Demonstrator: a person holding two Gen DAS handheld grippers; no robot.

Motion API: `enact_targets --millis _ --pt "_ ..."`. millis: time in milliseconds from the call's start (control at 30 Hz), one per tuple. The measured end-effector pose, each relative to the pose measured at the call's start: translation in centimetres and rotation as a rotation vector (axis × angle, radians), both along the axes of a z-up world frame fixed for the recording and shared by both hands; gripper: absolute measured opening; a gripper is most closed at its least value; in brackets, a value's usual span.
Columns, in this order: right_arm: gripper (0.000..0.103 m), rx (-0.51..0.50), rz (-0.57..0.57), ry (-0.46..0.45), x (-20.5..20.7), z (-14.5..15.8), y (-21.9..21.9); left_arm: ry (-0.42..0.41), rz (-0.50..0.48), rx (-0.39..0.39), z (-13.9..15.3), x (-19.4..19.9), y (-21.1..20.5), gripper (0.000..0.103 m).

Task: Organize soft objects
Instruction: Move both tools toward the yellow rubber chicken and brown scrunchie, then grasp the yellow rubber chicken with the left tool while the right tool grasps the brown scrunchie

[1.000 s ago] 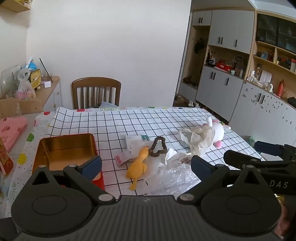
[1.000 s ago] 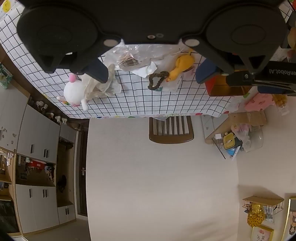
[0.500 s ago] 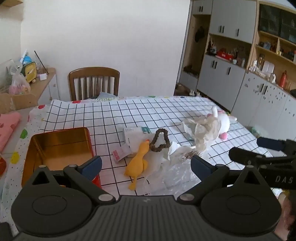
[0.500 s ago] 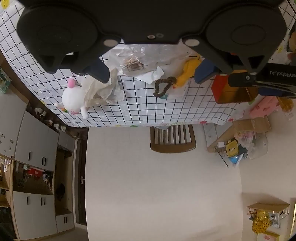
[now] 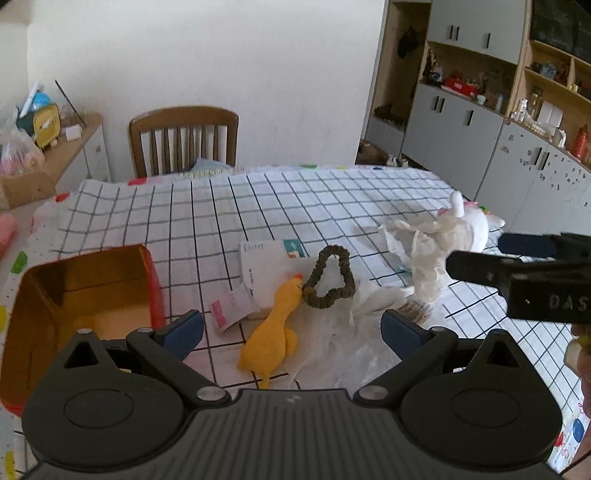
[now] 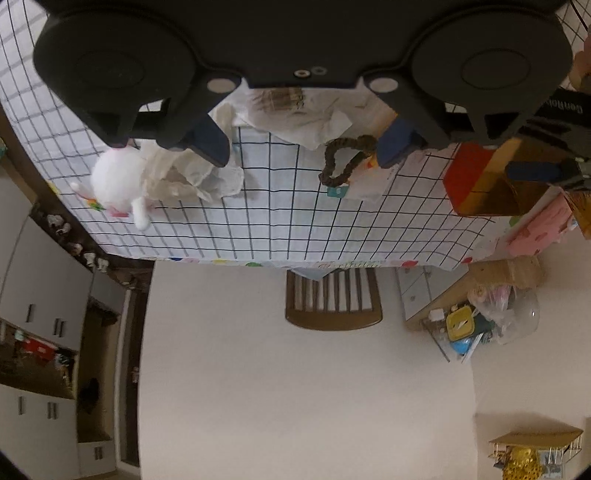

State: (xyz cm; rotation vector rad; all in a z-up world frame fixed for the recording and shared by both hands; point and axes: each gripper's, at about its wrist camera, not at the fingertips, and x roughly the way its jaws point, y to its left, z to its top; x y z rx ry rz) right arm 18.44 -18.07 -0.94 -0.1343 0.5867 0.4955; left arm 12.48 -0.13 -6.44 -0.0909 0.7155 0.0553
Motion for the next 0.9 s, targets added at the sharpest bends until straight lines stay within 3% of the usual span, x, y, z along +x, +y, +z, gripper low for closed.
enact_targets --millis 267,333,700,900 --pt "0.072 -0.050 0.094 0.047 5.2 -2.2 2.3 0.050 0.021 0.017 -2.5 3.2 0.4 0.102" --pt "0.065 -0.062 0.118 0.071 6.2 -2.9 2.9 0.065 0.028 0.007 -3.0 3.9 0.6 0.101" --pt "0.041 -0.096 0.188 0.160 10.1 -6.0 5.8 0.144 0.031 0.001 -5.8 6.2 1.5 0.079" --pt "0.034 -0.075 0.195 0.202 11.1 -6.7 6.1 0.179 0.007 -0.027 -6.8 6.4 1.5 0.077"
